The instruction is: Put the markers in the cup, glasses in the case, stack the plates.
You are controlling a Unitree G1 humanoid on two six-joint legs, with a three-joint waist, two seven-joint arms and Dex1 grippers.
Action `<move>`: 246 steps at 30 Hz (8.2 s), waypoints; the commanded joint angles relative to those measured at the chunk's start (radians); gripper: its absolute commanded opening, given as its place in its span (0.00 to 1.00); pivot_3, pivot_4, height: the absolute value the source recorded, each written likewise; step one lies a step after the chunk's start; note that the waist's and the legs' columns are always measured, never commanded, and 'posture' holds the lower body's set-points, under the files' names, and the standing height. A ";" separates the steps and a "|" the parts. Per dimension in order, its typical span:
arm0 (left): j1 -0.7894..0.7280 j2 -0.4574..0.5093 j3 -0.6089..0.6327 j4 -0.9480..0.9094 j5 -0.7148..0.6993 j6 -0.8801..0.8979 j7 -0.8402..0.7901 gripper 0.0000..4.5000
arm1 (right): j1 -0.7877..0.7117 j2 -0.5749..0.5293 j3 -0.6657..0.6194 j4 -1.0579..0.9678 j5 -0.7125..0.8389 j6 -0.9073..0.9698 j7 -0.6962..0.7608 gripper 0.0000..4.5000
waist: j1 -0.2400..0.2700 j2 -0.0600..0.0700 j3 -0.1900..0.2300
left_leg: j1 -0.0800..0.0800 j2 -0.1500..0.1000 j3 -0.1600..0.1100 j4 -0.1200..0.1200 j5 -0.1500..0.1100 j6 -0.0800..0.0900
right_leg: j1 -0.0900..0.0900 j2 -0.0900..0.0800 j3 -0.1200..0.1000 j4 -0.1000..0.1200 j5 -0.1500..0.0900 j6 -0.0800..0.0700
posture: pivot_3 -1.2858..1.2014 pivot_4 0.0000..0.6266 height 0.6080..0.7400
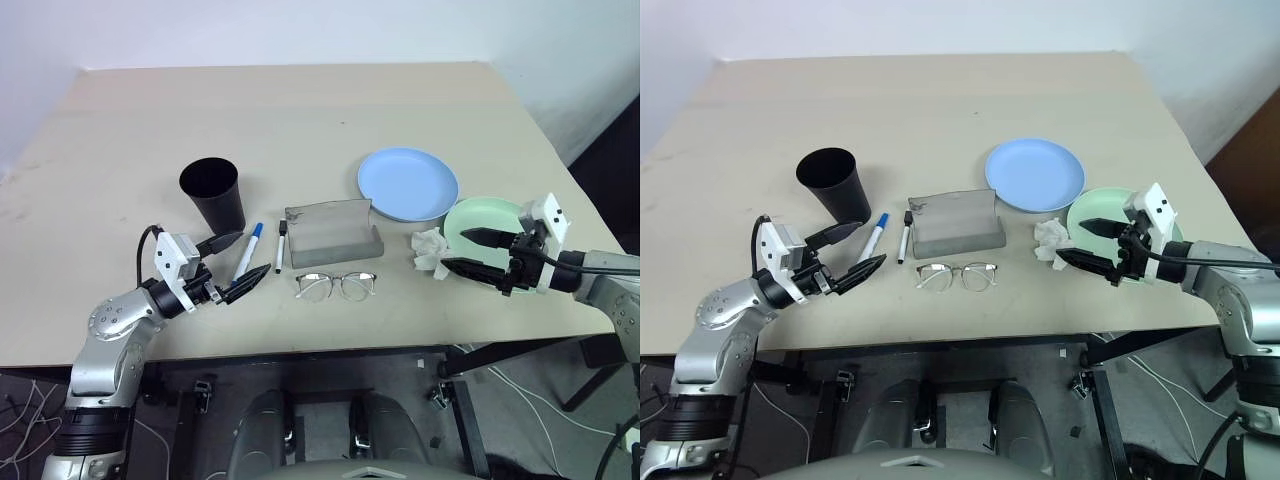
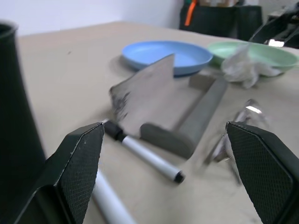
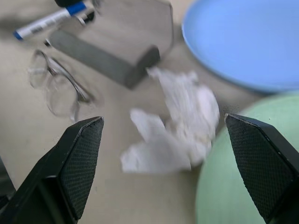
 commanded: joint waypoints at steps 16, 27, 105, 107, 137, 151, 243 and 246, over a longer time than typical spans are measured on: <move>-0.030 0.121 -0.059 -0.205 -0.040 0.175 -0.044 0.98 | 0.043 -0.059 0.080 0.084 -0.199 -0.081 0.031 0.97 | 0.000 0.001 0.000 | 0.000 0.000 0.000 0.001 0.000 0.000 | 0.000 0.000 0.000 0.000 0.000 0.001 | 0.52 0.24 0.70; -0.073 0.142 -0.115 -0.180 0.031 0.203 -0.022 0.98 | -0.006 -0.040 0.102 0.137 -0.250 -0.115 0.021 0.53 | 0.000 0.001 0.000 | 0.000 0.000 0.000 0.001 0.001 0.000 | 0.001 0.001 0.000 0.000 0.000 0.001 | 0.52 0.24 0.70; -0.029 0.135 -0.074 -0.246 -0.017 0.240 0.043 0.98 | -0.864 0.410 0.320 1.091 -0.595 -0.595 -0.035 0.00 | -0.009 0.004 0.001 | -0.001 -0.001 0.004 0.001 0.009 0.003 | -0.003 0.000 0.002 0.001 0.009 0.001 | 0.52 0.24 0.70; -0.030 0.136 -0.073 -0.245 -0.018 0.239 0.043 0.98 | -0.866 0.414 0.318 1.084 -0.595 -0.588 -0.034 0.00 | -0.010 0.004 0.001 | -0.001 -0.001 0.004 0.001 0.009 0.003 | -0.003 0.000 0.002 0.001 0.009 0.001 | 0.52 0.24 0.70; -0.077 0.124 -0.091 -0.201 -0.005 0.229 0.031 0.98 | -0.603 0.150 0.157 0.484 -0.366 -0.149 0.171 1.00 | -0.005 0.005 0.002 | -0.003 -0.001 0.003 -0.001 0.008 0.004 | -0.004 -0.001 0.001 -0.001 0.009 0.001 | 0.52 0.24 0.70; -0.101 0.102 -0.115 -0.169 0.018 0.208 0.016 0.98 | -0.348 0.062 0.165 0.260 -0.300 0.109 0.104 1.00 | -0.003 0.007 0.002 | -0.003 -0.001 0.003 -0.001 0.008 0.004 | -0.004 -0.001 0.002 -0.002 0.009 0.000 | 0.52 0.24 0.70; -0.052 0.060 -0.092 -0.196 0.048 0.187 0.125 0.98 | -0.969 0.347 0.786 0.408 -0.383 0.290 0.599 1.00 | -0.007 0.007 0.003 | -0.011 -0.002 0.007 0.002 0.012 0.004 | -0.020 -0.003 0.006 0.013 0.011 -0.001 | 0.52 0.24 0.70; -0.035 0.058 -0.093 -0.200 0.059 0.176 0.127 0.98 | -0.983 0.357 0.819 0.431 -0.367 0.289 0.605 1.00 | -0.008 0.007 0.003 | -0.012 -0.002 0.007 0.002 0.012 0.004 | -0.020 -0.003 0.006 0.012 0.011 -0.001 | 0.52 0.24 0.70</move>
